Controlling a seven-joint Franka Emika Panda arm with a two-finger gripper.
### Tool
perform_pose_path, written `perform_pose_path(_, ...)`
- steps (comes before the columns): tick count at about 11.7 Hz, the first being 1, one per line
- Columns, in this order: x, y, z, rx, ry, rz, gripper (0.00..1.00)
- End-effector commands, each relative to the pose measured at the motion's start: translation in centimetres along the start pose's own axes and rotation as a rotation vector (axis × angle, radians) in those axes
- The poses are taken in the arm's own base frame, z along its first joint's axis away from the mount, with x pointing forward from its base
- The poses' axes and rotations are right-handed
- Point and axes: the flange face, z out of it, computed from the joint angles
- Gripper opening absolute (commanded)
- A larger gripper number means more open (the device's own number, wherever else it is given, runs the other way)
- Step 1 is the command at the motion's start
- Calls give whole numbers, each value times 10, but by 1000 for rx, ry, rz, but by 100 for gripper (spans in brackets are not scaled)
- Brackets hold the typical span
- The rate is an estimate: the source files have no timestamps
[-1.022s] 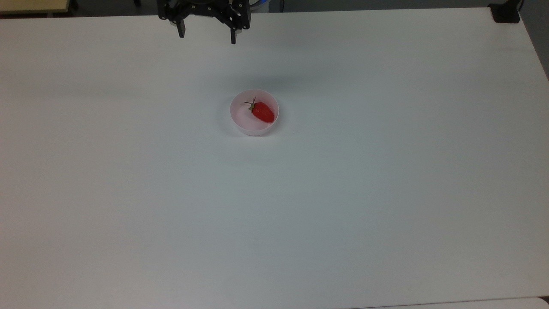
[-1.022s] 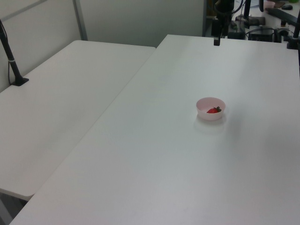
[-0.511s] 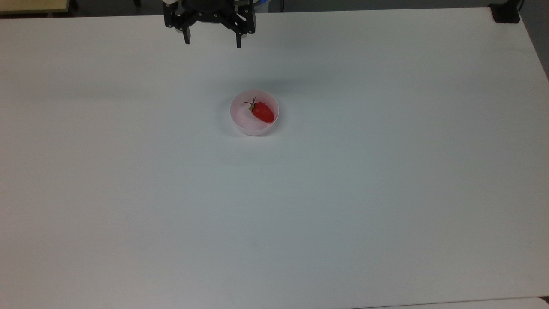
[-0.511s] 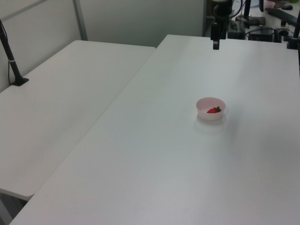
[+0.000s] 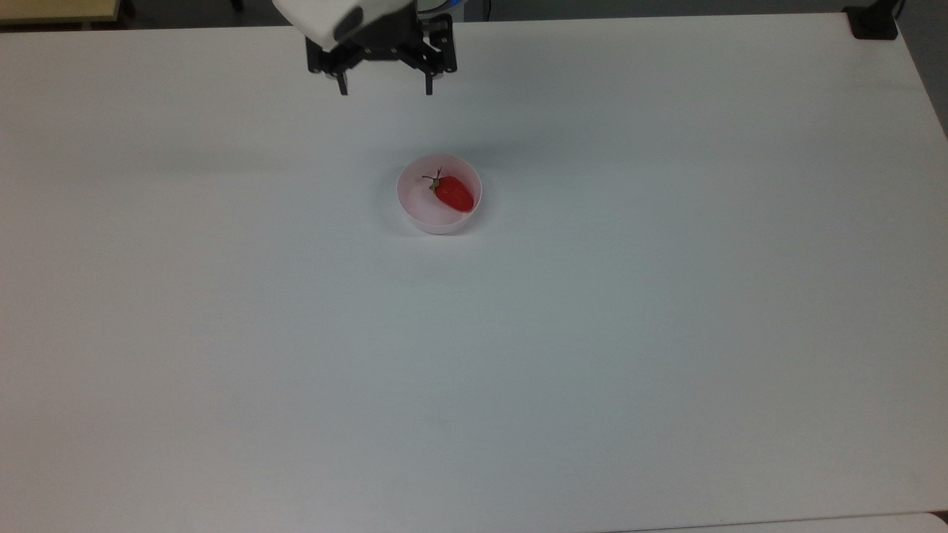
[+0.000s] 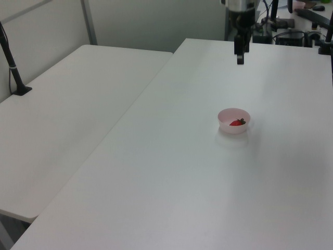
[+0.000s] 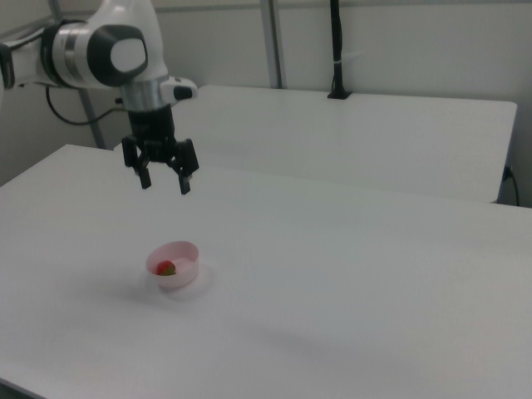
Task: Pick up strawberry from bowl
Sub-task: 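Move the open gripper over the pink bowl with the strawberry, then lower the gripper into the bowl around the red strawberry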
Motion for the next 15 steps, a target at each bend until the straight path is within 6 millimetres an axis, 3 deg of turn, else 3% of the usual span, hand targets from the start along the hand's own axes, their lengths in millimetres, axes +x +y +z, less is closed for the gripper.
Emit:
perform_pose_path(1,0,-24,40,-15,-29,-101,100)
perform_pose_path(7,42,-30,137,-92,-63,-179,89)
perform_pose_path(9,46,-62,166,-110,-60,-254,86)
perform_pose_path(10,47,-68,175,-119,-65,-271,84)
perform_pose_path(13,46,-77,173,-124,-69,-285,84)
perform_pose_path(15,45,-90,184,-128,-86,-311,82)
